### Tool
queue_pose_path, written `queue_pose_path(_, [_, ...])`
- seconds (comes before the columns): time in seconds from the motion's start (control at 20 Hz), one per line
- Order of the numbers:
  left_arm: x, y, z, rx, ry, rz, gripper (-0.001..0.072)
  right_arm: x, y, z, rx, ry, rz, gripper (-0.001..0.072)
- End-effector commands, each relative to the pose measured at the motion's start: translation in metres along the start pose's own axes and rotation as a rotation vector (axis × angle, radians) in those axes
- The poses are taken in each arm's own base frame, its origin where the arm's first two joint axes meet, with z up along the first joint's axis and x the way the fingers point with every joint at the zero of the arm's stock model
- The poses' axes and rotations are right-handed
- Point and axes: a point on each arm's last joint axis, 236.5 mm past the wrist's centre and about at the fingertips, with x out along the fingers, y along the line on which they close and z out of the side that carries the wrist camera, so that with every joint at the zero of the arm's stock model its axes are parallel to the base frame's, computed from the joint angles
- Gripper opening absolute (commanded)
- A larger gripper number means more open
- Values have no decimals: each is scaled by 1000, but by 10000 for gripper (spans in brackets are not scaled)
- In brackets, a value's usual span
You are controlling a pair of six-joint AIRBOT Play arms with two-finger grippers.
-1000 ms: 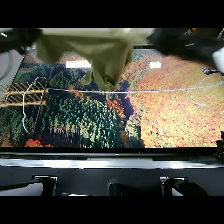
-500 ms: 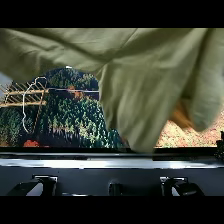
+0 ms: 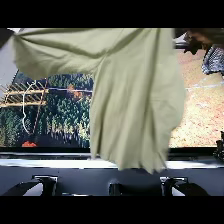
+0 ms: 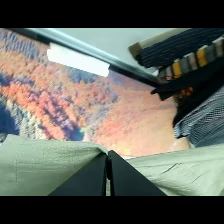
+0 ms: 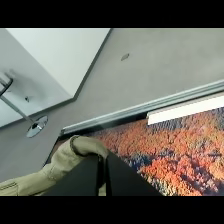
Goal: Fold the clothes and pants, and hang the long-sleeved shirts on hangers.
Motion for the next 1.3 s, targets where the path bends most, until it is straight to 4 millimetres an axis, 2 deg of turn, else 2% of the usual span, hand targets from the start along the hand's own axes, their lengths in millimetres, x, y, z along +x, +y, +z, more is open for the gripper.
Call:
queue_pose_path(0.0, [81, 72, -19, -80, 100, 98, 21, 113, -54, -79, 174, 135, 41, 33])
queue_pose_path(0.1, [123, 125, -41, -114, 184, 187, 21, 163, -79, -149, 220, 229, 20, 33])
queue_pose_path(0.15, [142, 148, -54, -130, 224, 225, 21, 179, -88, -183, 226, 278, 3, 33])
queue_pose_path(0.3, [187, 211, -98, -194, 346, 308, 21, 204, -107, -278, 247, 443, -36, 33])
queue_pose_path(0.4, [207, 240, -124, -231, 408, 341, 21, 206, -110, -314, 242, 520, -46, 43])
queue_pose_path(0.5, [219, 259, -144, -258, 453, 363, 22, 204, -114, -329, 213, 564, -55, 93])
queue_pose_path(0.55, [222, 264, -150, -267, 465, 369, 22, 201, -117, -331, 197, 579, -60, 133])
queue_pose_path(0.6, [224, 266, -153, -281, 469, 370, 24, 197, -119, -331, 193, 599, -62, 245])
queue_pose_path(0.65, [224, 265, -152, -281, 466, 368, 95, 191, -119, -329, 197, 623, -60, 333])
queue_pose_path(0.7, [222, 263, -148, -282, 461, 363, 333, 183, -119, -322, 205, 648, -56, 369])
queue_pose_path(0.75, [217, 260, -142, -280, 455, 359, 607, 171, -119, -308, 207, 669, -50, 411])
queue_pose_path(0.8, [210, 257, -133, -279, 447, 357, 693, 157, -121, -290, 199, 683, -49, 458])
queue_pose_path(0.85, [199, 255, -122, -278, 431, 357, 692, 136, -127, -270, 164, 710, -61, 510])
queue_pose_path(0.9, [186, 254, -107, -277, 402, 358, 692, 111, -138, -253, 105, 748, -89, 526])
queue_pose_path(1.05, [136, 255, -70, -275, 339, 381, 692, 15, -191, -199, -91, 868, -293, 558])
queue_pose_path(1.15, [105, 263, -63, -286, 328, 422, 692, -39, -216, -170, -145, 904, -380, 558])
queue_pose_path(1.2, [92, 266, -65, -288, 322, 433, 692, -57, -224, -162, -77, 879, -404, 558])
queue_pose_path(1.25, [80, 271, -74, -289, 330, 446, 692, -74, -229, -167, -8, 881, -407, 558])
